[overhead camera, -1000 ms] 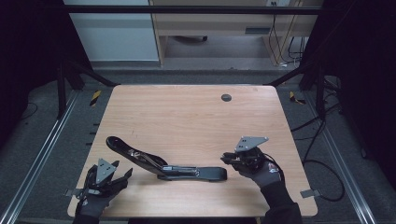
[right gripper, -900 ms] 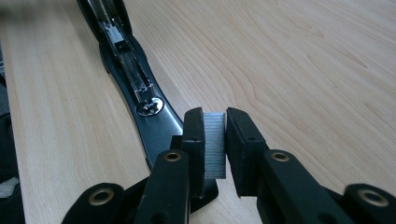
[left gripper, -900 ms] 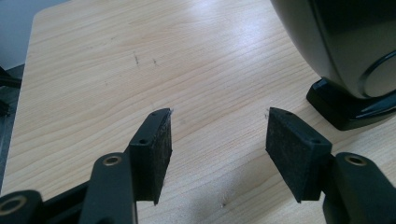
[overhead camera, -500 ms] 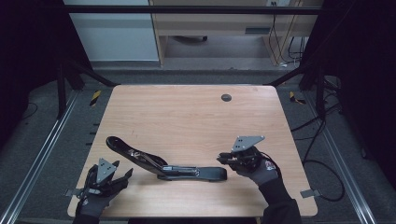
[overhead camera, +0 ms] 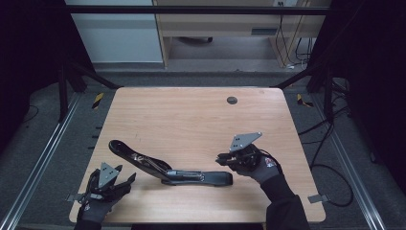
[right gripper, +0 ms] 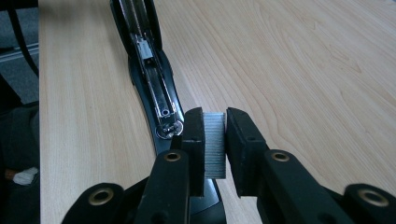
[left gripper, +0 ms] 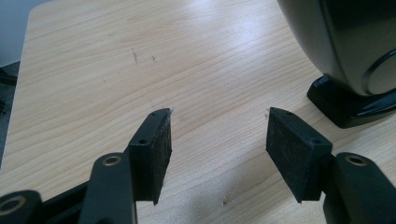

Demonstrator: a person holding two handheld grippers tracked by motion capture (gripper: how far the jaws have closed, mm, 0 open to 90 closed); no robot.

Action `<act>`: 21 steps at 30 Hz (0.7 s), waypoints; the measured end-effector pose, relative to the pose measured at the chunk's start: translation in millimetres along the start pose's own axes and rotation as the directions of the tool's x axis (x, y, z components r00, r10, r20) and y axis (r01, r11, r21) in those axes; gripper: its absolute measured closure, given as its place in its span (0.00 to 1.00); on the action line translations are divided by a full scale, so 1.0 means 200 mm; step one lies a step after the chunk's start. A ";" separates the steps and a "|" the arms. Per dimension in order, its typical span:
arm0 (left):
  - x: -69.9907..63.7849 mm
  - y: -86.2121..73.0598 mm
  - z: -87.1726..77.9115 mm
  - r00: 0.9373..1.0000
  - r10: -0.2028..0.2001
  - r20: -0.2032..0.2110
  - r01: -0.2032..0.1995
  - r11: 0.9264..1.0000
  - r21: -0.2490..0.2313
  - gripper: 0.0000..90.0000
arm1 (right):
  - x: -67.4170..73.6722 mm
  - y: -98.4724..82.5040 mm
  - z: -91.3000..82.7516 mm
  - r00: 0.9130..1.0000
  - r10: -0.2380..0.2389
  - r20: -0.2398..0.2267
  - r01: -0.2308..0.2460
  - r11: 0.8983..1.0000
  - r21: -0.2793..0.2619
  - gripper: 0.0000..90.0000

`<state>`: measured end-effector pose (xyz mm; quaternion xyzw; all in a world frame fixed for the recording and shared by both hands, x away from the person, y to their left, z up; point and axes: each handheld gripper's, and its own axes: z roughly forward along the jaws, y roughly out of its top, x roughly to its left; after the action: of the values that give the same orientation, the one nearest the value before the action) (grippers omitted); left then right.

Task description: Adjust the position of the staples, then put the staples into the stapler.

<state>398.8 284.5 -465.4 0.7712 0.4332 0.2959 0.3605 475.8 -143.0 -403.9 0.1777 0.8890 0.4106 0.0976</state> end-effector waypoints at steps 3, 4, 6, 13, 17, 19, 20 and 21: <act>0.00 0.00 0.00 1.000 0.000 0.000 0.000 1.000 0.002 0.45 | -0.01 0.02 0.01 1.000 -0.015 -0.006 0.015 1.000 0.009 0.87; 0.00 0.00 0.00 1.000 -0.001 0.000 0.001 1.000 0.002 0.45 | 0.00 0.03 0.01 1.000 -0.014 -0.010 0.014 1.000 0.008 0.87; 0.00 0.00 0.00 1.000 -0.003 0.001 0.003 1.000 0.003 0.45 | 0.00 0.04 0.01 1.000 -0.022 -0.017 0.022 1.000 0.007 0.87; 0.00 0.00 0.01 1.000 -0.002 0.003 0.002 1.000 0.009 0.44 | 0.00 0.07 0.03 0.998 -0.047 -0.042 0.047 0.999 0.005 0.87; 0.00 0.00 0.01 1.000 -0.002 0.001 0.002 1.000 0.011 0.44 | 0.00 0.08 0.04 0.997 -0.056 -0.050 0.057 0.998 0.007 0.87; 0.00 0.00 0.01 1.000 0.002 0.000 -0.002 1.000 0.012 0.44 | 0.01 0.08 0.05 0.996 -0.063 -0.057 0.064 0.998 0.011 0.87; 0.00 0.00 0.00 1.000 0.001 -0.002 -0.001 1.000 0.011 0.44 | 0.01 0.09 0.06 0.995 -0.072 -0.062 0.073 0.997 0.011 0.87; 0.00 0.00 0.00 1.000 0.000 -0.003 0.000 1.000 0.012 0.44 | 0.01 0.09 0.06 0.995 -0.076 -0.067 0.077 0.997 0.011 0.87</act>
<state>399.2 283.7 -466.0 0.7729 0.4354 0.2946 0.3554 481.3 -122.8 -398.0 0.1302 0.9008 0.4060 0.0824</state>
